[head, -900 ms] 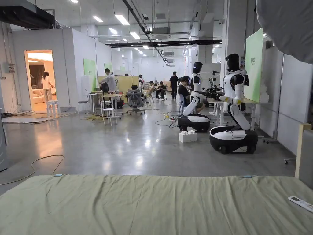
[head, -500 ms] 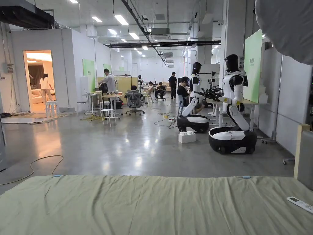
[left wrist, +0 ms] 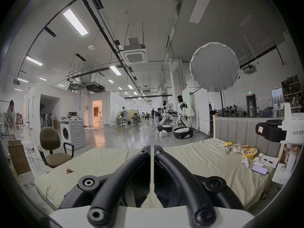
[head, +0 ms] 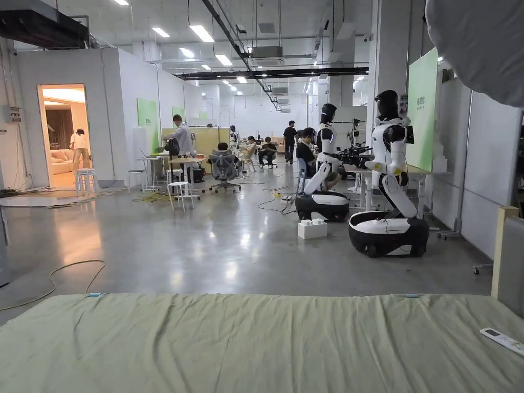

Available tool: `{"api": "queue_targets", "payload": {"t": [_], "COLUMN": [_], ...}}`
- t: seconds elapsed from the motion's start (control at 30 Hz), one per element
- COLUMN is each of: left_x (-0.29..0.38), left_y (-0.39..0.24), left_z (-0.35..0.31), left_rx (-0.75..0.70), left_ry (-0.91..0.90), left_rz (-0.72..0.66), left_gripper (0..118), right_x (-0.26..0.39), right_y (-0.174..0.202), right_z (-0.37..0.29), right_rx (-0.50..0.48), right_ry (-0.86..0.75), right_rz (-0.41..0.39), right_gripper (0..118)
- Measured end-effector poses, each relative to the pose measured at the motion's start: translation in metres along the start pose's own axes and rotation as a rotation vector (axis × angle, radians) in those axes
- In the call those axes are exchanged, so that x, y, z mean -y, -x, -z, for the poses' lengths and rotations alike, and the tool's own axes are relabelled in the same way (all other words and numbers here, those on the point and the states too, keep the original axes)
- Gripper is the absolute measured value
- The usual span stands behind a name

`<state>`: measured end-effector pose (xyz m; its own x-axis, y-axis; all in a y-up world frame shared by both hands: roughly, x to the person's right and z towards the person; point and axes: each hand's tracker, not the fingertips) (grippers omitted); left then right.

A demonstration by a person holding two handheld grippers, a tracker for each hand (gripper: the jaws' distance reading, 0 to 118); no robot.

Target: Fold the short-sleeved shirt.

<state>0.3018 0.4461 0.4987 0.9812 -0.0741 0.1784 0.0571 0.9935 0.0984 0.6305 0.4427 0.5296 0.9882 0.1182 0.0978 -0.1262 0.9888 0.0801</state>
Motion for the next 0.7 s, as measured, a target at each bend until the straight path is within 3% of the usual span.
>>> {"api": "queue_targets", "payload": {"t": [0.1, 0.17, 0.23, 0.3, 0.33, 0.37, 0.4, 0.43, 0.47, 0.57, 0.63, 0.7], "left_x": [0.0, 0.0, 0.007, 0.031, 0.046, 0.066, 0.081, 0.095, 0.107, 0.125, 0.122, 0.108], "left_y": [0.0, -0.001, -0.009, -0.018, -0.02, -0.018, -0.017, -0.016, -0.017, -0.021, -0.018, -0.015], "left_z": [0.001, 0.003, 0.005, 0.007, 0.007, 0.007, 0.005, 0.002, -0.002, -0.012, -0.011, -0.005], "left_rx": [-0.004, -0.019, -0.079, -0.098, -0.095, -0.071, -0.046, -0.005, 0.053, 0.195, 0.157, 0.111], "left_ry": [0.004, 0.007, 0.002, 0.009, 0.024, 0.045, 0.069, 0.116, 0.182, 0.299, 0.306, 0.291], "left_rz": [-0.001, 0.055, 0.293, 0.682, 0.904, 1.108, 1.234, 1.327, 1.338, 1.191, 1.162, 1.093], "left_gripper": [3, 3, 3, 3, 3, 3, 3, 3, 3, 3, 3, 3], "right_x": [-0.001, -0.002, -0.004, 0.004, 0.014, 0.016, 0.035, 0.041, 0.065, 0.097, 0.103, 0.096], "right_y": [-0.001, 0.001, 0.012, 0.027, 0.036, 0.021, 0.047, 0.037, 0.052, 0.057, 0.057, 0.08], "right_z": [0.0, 0.001, -0.001, -0.001, -0.001, -0.003, 0.001, -0.006, 0.001, -0.003, -0.002, 0.007], "right_rx": [0.005, 0.019, 0.06, 0.048, 0.024, -0.013, -0.073, -0.097, -0.123, -0.211, -0.214, -0.146], "right_ry": [0.0, 0.01, -0.025, -0.022, -0.032, -0.019, -0.018, 0.04, 0.065, 0.104, 0.127, 0.147], "right_rz": [-0.003, -0.045, -0.287, -0.596, -0.804, -0.997, -1.172, -1.276, -1.359, -1.38, -1.403, -1.483], "right_gripper": [0, 0, 0, 0, 0, 0, 1, 1, 1, 2, 2, 2]}}
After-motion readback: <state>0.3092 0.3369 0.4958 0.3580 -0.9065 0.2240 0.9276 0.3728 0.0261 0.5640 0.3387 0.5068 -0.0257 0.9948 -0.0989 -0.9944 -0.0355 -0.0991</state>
